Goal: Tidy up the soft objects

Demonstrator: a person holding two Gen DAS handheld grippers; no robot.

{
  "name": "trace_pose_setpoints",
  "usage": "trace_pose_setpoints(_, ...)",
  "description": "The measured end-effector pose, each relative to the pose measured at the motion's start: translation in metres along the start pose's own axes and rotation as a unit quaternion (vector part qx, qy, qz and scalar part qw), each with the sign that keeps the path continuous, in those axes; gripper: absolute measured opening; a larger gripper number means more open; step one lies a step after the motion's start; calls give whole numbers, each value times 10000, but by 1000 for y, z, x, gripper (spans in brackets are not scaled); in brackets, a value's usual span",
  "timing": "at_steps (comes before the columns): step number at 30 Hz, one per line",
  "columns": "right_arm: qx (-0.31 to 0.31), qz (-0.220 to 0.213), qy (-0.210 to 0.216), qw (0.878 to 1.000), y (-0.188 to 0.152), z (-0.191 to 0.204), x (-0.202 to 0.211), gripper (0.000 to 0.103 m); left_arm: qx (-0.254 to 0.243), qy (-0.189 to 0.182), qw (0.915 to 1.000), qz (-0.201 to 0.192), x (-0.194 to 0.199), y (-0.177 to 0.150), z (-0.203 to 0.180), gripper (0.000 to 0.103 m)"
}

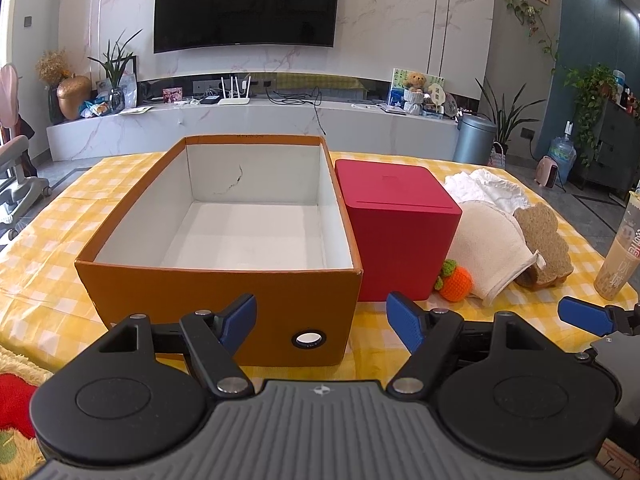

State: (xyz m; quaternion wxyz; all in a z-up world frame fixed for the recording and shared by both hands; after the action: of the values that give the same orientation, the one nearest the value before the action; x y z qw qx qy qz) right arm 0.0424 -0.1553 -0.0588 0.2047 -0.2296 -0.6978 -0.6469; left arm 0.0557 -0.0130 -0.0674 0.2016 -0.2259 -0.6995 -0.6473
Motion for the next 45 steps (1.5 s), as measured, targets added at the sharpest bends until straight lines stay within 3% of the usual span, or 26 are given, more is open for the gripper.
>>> trace_pose_setpoints(45,-14,-90,-23,10000,2,-3,2,100,77,57,9999,-113,4,1,-3,90)
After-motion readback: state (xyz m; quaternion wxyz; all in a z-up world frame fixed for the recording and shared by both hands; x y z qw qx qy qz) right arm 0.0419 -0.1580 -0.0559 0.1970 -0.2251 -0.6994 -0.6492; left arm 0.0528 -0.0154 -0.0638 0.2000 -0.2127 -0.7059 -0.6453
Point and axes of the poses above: each gripper's, at about its wrist camera, not at the fingertips, and x roughly against the way its jaws point, z to its left, y to its top, the point moved 6 cm from there along -x, roughly the way its jaws point, and after that the axes turned 2 degrees about -y, right-handed, at the moved point
